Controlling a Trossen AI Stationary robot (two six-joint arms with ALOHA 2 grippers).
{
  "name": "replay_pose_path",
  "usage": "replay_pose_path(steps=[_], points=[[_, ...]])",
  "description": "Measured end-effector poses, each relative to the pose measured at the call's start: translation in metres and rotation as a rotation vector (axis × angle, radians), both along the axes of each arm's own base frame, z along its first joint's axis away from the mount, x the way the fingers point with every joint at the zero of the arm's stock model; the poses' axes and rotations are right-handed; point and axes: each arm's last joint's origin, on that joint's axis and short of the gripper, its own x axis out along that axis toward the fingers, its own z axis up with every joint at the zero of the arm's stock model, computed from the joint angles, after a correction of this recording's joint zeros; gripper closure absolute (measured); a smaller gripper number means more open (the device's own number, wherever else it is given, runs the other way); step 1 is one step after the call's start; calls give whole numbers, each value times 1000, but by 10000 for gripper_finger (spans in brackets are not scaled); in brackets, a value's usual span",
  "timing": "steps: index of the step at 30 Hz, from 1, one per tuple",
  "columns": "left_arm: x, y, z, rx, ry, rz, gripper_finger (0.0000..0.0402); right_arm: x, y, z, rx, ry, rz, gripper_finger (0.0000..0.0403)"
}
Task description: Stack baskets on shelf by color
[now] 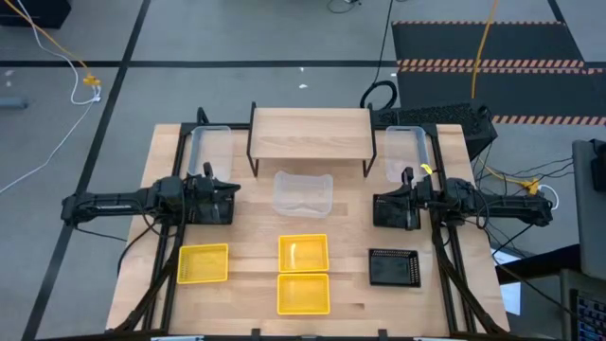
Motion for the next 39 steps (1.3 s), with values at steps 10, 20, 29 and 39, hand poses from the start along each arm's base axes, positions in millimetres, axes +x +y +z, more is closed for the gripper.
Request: replay_pose_path(steps=[10,20,29,39], points=[[0,0,3,67,-20,-4,380,0,0,1,18,-8,1,399],[0,0,15,-24,-166,0,380,0,0,3,214,-37,15,399],[-1,0,25,-112,-292,-7,380,1,0,1,199,-18,17,399],[1,-4,15,-365,-224,-100,380,5,-4,2,80,-14,-148,399]])
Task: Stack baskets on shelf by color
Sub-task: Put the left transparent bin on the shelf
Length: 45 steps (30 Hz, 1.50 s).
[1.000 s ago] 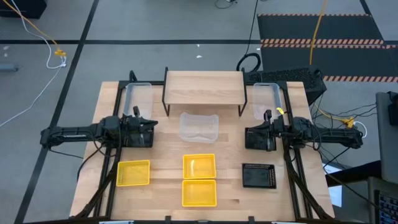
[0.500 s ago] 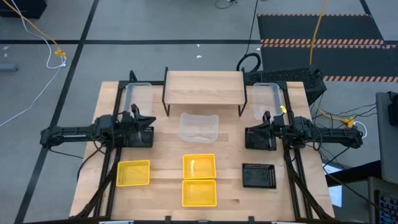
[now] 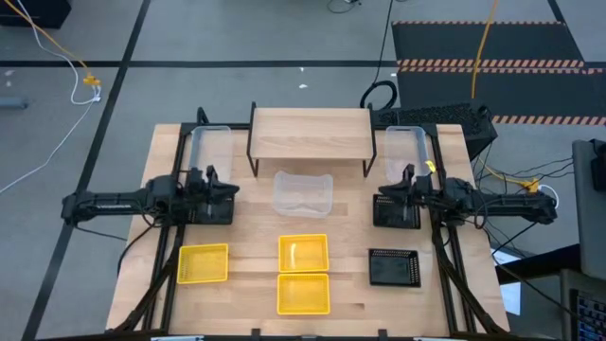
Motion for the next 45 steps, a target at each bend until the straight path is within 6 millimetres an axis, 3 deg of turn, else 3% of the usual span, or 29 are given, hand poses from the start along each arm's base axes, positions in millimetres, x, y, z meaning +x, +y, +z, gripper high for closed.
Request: replay_pose_path(steps=[9,17,23,32,36,40,45], points=[[7,5,4,139,2,185,380,-1,-7,10,-108,-58,-277,398],[15,23,7,275,99,448,380,-9,-15,27,-180,-144,-639,398],[18,38,36,290,133,540,380,-10,-15,33,-214,-182,-674,398],[22,41,84,253,456,542,380,-10,-19,41,-345,-191,-731,395],[32,45,93,276,528,563,380,-6,-21,38,-387,-137,-731,363],[48,52,85,315,603,573,374,-1,-23,33,-317,-129,-716,308],[66,60,74,316,649,587,318,5,-24,27,-164,-165,-671,252]])
